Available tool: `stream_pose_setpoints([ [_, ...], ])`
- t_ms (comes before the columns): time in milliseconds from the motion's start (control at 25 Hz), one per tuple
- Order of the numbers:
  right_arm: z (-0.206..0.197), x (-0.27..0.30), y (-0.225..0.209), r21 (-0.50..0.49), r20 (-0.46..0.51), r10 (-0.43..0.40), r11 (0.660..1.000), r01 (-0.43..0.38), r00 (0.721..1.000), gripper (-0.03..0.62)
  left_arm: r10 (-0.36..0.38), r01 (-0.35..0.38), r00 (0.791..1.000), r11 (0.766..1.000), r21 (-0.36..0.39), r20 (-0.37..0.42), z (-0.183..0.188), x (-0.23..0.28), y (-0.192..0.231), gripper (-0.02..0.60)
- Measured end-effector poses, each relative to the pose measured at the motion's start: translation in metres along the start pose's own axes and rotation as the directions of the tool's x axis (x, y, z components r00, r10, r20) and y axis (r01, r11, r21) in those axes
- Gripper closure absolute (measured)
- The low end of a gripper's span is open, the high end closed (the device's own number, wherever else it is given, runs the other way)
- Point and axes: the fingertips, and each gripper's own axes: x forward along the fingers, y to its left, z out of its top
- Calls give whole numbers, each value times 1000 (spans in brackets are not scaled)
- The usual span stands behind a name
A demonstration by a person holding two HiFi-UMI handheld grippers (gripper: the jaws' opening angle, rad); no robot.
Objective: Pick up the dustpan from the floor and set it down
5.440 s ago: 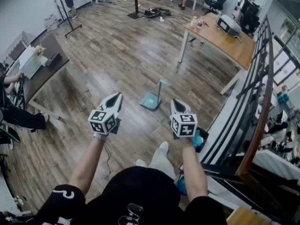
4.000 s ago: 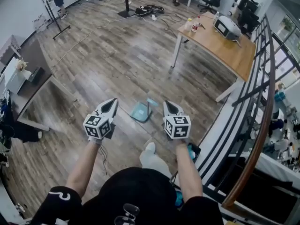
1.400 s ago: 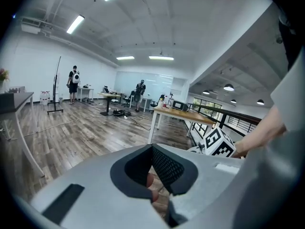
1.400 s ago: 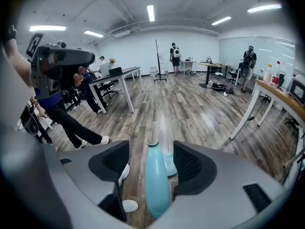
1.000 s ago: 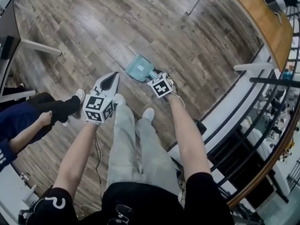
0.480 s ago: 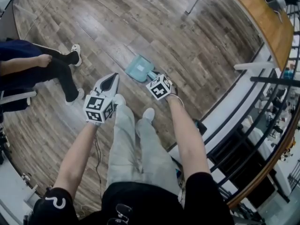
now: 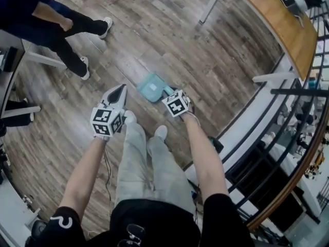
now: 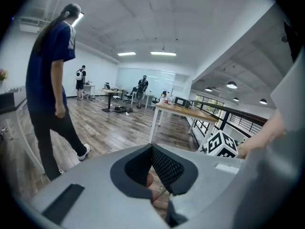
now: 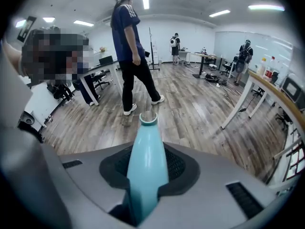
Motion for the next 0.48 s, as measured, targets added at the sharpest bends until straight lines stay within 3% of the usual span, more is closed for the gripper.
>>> stream_pose_setpoints([
  [480,29,-94,-25,97,69,-52,994,46,996,507,17,-18,999,1000,18,35,51,-16,-13,583],
])
